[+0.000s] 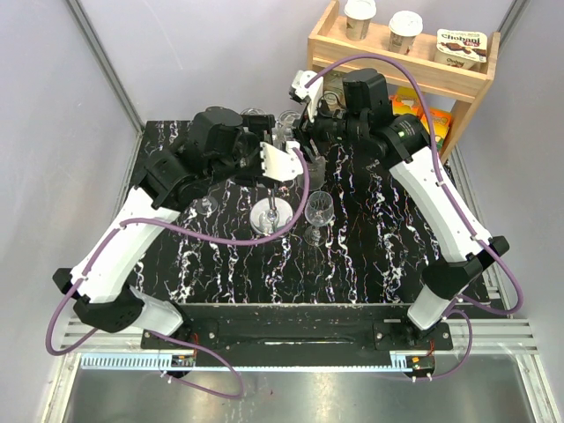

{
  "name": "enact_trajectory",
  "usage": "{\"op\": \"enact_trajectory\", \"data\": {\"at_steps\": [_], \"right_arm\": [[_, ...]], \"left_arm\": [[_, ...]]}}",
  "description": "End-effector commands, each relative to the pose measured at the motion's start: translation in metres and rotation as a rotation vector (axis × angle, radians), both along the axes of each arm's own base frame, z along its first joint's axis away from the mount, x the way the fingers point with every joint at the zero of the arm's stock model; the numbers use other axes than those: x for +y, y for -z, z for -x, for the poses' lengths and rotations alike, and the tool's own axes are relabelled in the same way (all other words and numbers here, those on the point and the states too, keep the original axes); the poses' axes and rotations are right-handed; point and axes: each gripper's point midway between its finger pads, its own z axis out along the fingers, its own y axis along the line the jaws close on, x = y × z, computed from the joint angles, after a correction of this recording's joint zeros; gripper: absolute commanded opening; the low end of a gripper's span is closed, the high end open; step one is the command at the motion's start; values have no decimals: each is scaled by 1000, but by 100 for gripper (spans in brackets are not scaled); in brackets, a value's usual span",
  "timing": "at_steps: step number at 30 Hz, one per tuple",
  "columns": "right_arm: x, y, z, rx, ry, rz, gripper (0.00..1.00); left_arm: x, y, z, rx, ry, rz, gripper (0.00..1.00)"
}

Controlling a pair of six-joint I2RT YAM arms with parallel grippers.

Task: Place the wine glass upside down on the wine glass rack
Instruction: Turn the wine glass upside down at the wine rack.

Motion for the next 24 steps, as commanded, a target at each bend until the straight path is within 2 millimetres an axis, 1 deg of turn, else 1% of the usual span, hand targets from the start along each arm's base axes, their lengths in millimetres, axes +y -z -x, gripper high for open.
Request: {"op": "enact_trajectory", "data": {"at_steps": [1,11,20,24], "right_arm": [[0,-52,20,-95,-40,-111,0],[0,-52,26,-83,-57,-119,0],[0,-56,32,-80,-72,-131,0],[-2,-58,32,-85,-68,-132,0]], "left_arm": [[2,-11,-8,-66,-45,-24,90],[3,-5,-13,-77,-70,-51,79],[3,1,-16,-80,-85,-71,77],[5,2,-17,-80,-94,-78,71]]}}
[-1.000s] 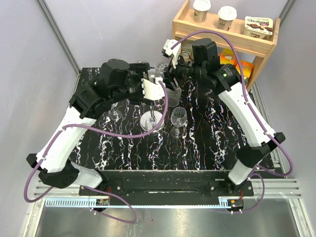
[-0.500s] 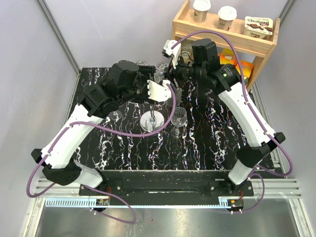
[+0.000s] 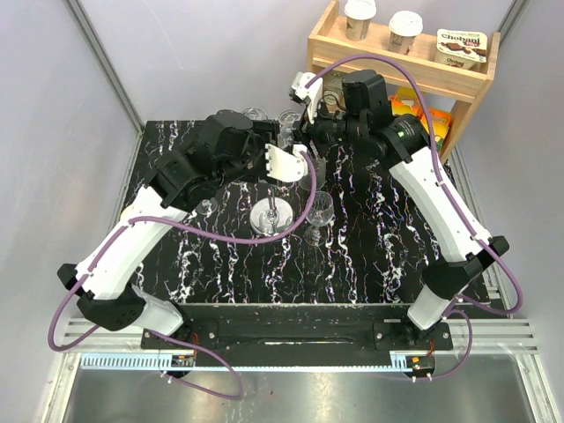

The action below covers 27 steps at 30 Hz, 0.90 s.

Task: Place the wine glass upside down on the wine glass rack
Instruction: Turn the wine glass upside down at the wine rack.

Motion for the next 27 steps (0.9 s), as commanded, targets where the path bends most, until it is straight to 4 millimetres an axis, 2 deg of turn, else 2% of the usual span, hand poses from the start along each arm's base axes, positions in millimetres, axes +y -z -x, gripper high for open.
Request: {"op": "enact_trajectory", "data": {"at_steps": [1,7,15,20,24,27], "right_arm": [[-3,-62,25,-135,-48,-127,0],[-4,-66,28,-138,-54,-137,0],[-5,-70,32,-142,-59,-144,0],[-6,-70,34,-140,-63,-146,0],[-6,-71,34,-140,-63,-147,0],[-6,-70,35,-137,-64,-146,0]], "left_arm": [[3,-6,-6,-38,-37,0,69],[4,2,-7,-32,-42,-22,68],[6,2,-9,-44,-56,-29,75],[8,-1,-9,-53,-60,-26,83],[8,-1,-9,-54,-61,-24,82],[6,-3,-9,-56,-56,-16,77]]}}
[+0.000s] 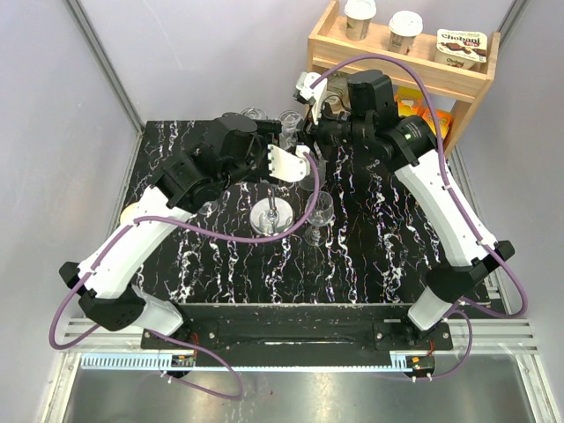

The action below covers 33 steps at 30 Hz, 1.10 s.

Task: Place the wine glass upside down on the wine glass rack
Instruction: Turn the wine glass upside down at the wine rack.

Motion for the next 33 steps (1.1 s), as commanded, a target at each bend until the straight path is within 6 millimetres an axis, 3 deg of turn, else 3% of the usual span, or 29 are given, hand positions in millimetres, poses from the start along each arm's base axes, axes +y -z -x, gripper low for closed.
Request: {"op": "enact_trajectory", "data": {"at_steps": [1,5,12,15,28,33], "right_arm": [[-2,-60,24,-128,-51,-130,0],[-2,-60,25,-131,-50,-132,0],[-3,-59,24,-126,-43,-129,0],[-3,-61,23,-131,-36,-130,0],[-11,-78,27,-159,-5,-155,58],[-18,-93,36,-181,2,-183,87]], "left_arm": [[4,-8,-2,-27,-21,10,73],[2,-6,-1,-19,-16,11,60],[1,-4,1,-5,-7,19,28],[1,-4,2,2,-10,29,1],[0,-29,20,47,4,254,0],[2,-38,26,65,11,350,0]]}}
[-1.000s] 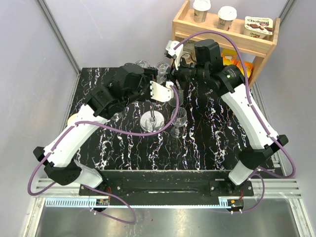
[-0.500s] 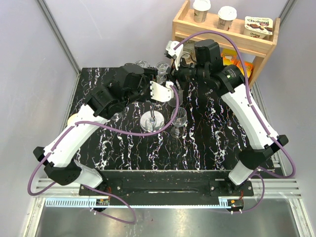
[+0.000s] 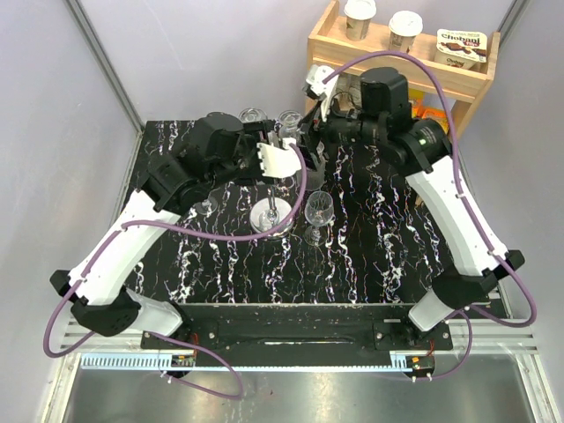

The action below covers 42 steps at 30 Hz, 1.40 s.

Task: Place the wine glass upside down on the wine glass rack
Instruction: Turn the wine glass upside down at the wine rack.

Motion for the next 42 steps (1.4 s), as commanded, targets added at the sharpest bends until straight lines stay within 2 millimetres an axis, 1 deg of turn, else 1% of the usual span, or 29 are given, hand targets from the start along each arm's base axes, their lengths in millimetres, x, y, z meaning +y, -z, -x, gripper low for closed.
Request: {"op": "enact_trajectory", "data": {"at_steps": [1,2,3,8,11,15,17,20,21,22,25,27,28,30,35,39,41,42], "right_arm": [[-14,-77,25,-174,0,-147,91],[-16,-80,28,-178,-1,-152,97],[-17,-83,31,-178,-2,-158,99],[-26,-97,43,-203,4,-184,99],[-34,-105,45,-232,36,-191,99],[-39,-103,41,-246,70,-176,99],[-39,-99,40,-239,74,-170,99],[-37,-87,36,-220,77,-154,100],[-37,-85,35,-217,79,-152,99],[-36,-83,34,-215,78,-149,99],[-34,-75,31,-201,80,-137,99],[-33,-70,29,-192,80,-129,100],[-32,-68,28,-187,81,-127,99],[-32,-64,26,-185,83,-119,100],[-29,-53,21,-170,83,-98,100],[-26,-48,20,-158,73,-93,99],[-25,-45,20,-150,68,-90,99],[-26,-45,20,-152,70,-89,99]], "left_arm": [[0,-40,11,-24,0,230,0],[0,-41,11,-19,1,246,0],[0,-42,11,-16,1,262,0],[1,-46,12,13,1,363,0],[7,-60,13,30,6,476,0],[23,-82,20,59,24,656,0],[34,-88,21,58,26,722,0],[53,-88,20,71,4,799,0],[56,-82,18,84,-1,815,0],[60,-82,19,77,4,839,0],[70,-71,15,93,-1,880,0],[70,-60,15,109,14,899,0],[69,-52,14,125,10,901,0],[71,-43,14,124,6,918,0],[81,-24,15,114,-35,970,0],[91,-6,10,112,-84,1000,0],[92,0,8,116,-91,998,0],[94,0,7,111,-91,1006,0]]}}
